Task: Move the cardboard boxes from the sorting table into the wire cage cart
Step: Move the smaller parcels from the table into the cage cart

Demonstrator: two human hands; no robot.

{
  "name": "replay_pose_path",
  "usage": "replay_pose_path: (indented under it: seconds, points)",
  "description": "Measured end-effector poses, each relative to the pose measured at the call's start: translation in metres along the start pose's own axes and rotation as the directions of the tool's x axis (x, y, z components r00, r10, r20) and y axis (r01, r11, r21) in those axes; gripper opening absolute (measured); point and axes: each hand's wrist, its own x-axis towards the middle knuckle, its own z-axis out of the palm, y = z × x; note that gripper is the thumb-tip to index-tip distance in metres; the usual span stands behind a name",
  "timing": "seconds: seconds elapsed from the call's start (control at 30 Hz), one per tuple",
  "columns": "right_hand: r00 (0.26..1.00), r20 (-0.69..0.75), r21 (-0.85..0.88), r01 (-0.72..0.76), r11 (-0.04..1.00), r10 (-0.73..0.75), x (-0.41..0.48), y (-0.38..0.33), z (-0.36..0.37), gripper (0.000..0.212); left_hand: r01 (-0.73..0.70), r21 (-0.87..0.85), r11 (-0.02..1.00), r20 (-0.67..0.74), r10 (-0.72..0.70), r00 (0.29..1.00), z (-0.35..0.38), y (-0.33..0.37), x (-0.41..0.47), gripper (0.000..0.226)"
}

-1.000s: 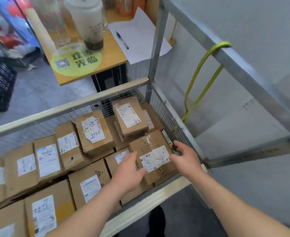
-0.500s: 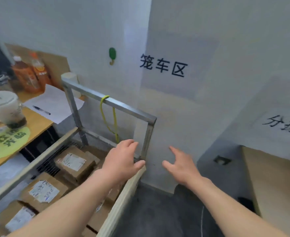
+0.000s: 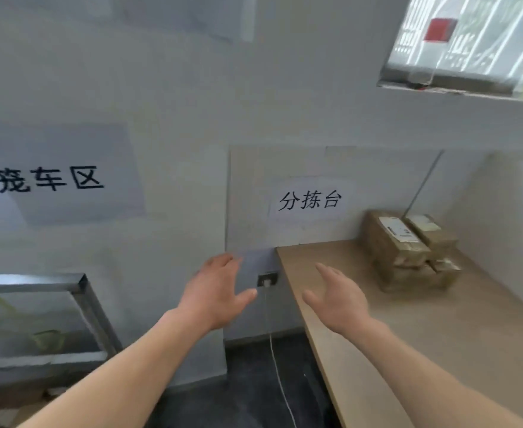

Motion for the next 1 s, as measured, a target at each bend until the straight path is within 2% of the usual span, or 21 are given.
replay_pose_path:
  seconds: [0.17, 0.37, 0.47, 0.73, 1.0]
  points:
    - [0.989, -0.103, 0.012, -0.104, 0.995, 0.104, 0.017, 0.075, -0.05, 0.076, -0.123, 0.015, 0.992, 0.03, 0.122, 0.992, 0.02, 0.079, 0.061, 0.075]
    - [0.961, -0.173, 0.033, -0.215, 0.976, 0.217, 0.033, 0.151, -0.091, 0.073, -0.174, -0.021, 0.984, 0.031, 0.175, 0.984, 0.051, 0.149, 0.113, 0.074]
    - [0.941, -0.209, 0.057, -0.261, 0.964, 0.267, 0.041, 0.182, -0.102, 0.069, -0.194, -0.033, 0.98, 0.03, 0.195, 0.98, 0.068, 0.173, 0.131, 0.074]
    - [0.88, -0.238, 0.144, -0.387, 0.911, 0.411, 0.069, 0.246, -0.114, 0.075, -0.187, -0.146, 0.971, 0.069, 0.199, 0.978, 0.119, 0.222, 0.185, 0.073]
    - [0.821, -0.236, 0.18, -0.488, 0.854, 0.519, 0.131, 0.294, -0.115, 0.074, -0.198, -0.22, 0.955, 0.186, 0.241, 0.953, 0.184, 0.259, 0.269, 0.077]
